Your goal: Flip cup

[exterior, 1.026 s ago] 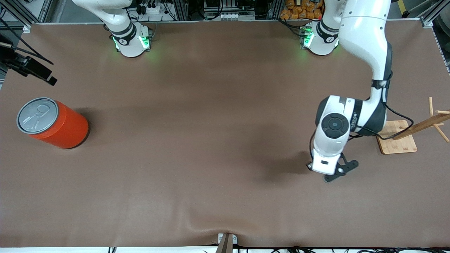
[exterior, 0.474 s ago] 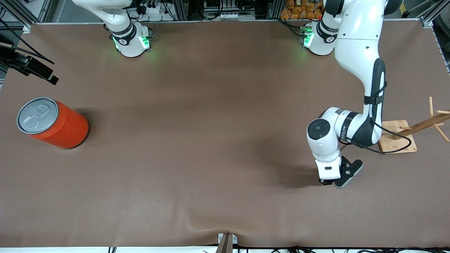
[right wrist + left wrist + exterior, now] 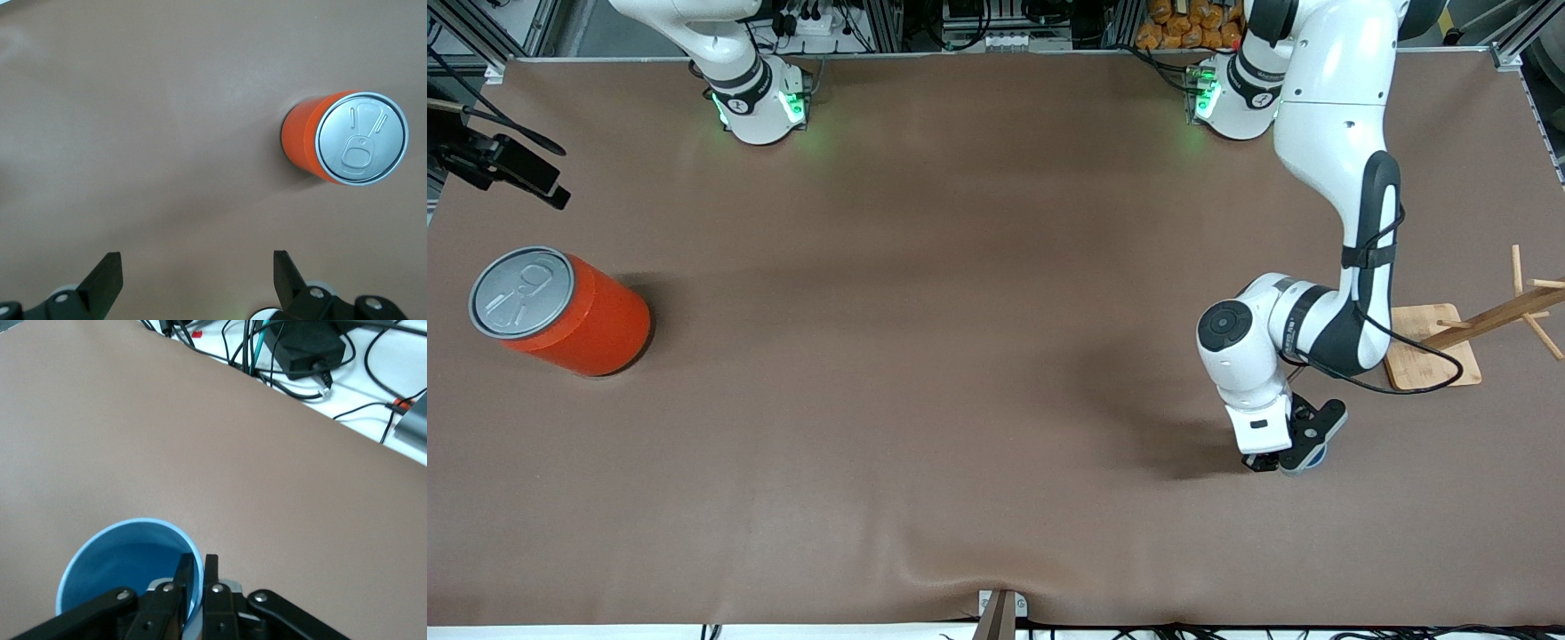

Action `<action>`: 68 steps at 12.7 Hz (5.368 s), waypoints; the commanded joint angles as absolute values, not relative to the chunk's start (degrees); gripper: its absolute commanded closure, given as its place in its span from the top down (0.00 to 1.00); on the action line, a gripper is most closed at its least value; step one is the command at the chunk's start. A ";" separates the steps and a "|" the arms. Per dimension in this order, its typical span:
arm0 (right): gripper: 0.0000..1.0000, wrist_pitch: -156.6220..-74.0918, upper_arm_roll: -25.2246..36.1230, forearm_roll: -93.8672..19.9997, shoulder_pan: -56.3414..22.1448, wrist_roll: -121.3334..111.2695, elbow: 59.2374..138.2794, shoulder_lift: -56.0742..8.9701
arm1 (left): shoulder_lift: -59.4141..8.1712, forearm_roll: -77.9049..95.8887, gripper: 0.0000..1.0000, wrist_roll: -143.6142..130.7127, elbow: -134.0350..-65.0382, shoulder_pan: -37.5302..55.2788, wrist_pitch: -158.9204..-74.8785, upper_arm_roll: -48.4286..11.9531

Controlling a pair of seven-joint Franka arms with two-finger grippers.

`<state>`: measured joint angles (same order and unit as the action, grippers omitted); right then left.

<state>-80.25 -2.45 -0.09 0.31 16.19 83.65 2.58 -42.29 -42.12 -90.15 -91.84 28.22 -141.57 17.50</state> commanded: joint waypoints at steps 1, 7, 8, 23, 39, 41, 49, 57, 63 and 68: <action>1.00 -79.19 -3.42 6.21 -0.70 6.39 81.92 1.93 | -43.07 -44.03 0.82 -92.55 -91.67 28.83 -142.12 17.93; 1.00 -78.31 -0.29 -2.33 0.96 2.29 82.09 2.11 | -38.16 -43.69 1.00 -87.83 -91.93 28.30 -141.16 17.58; 1.00 -78.48 0.61 -3.16 0.62 2.20 82.09 2.20 | -36.75 -43.07 1.00 -84.84 -92.02 28.04 -140.20 17.32; 1.00 -78.14 0.62 -2.55 0.26 2.11 82.44 2.46 | -10.56 -11.87 1.00 -22.69 -94.75 21.54 -113.84 14.68; 1.00 -78.05 0.44 -2.55 0.26 2.11 82.44 2.37 | 2.64 2.10 1.00 1.67 -90.18 4.40 -86.13 -1.49; 1.00 -77.70 0.44 -2.55 0.35 2.02 82.44 2.37 | 1.59 2.28 1.00 1.23 -89.65 4.57 -86.13 -1.67; 1.00 -77.70 0.53 -2.55 0.44 2.02 82.44 2.37 | -5.44 0.88 1.00 -2.11 -81.22 5.71 -81.68 -1.93; 1.00 -77.43 0.53 -2.55 0.62 2.02 82.53 2.37 | -4.57 -2.55 1.00 -5.61 -79.98 5.71 -78.49 -2.28; 1.00 -77.08 0.62 -2.64 0.62 2.02 82.44 2.37 | -2.73 -1.85 1.00 -6.15 -80.59 5.27 -80.77 -2.99; 1.00 -77.08 0.61 -2.64 0.70 1.93 82.53 2.29 | -2.72 -0.97 1.00 -6.24 -80.60 5.10 -80.86 -2.90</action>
<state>-77.84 0.62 -1.96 0.25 2.64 83.31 2.58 -3.38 -1.55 -5.47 -80.33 5.55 -80.39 -2.54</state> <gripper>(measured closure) 0.000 0.000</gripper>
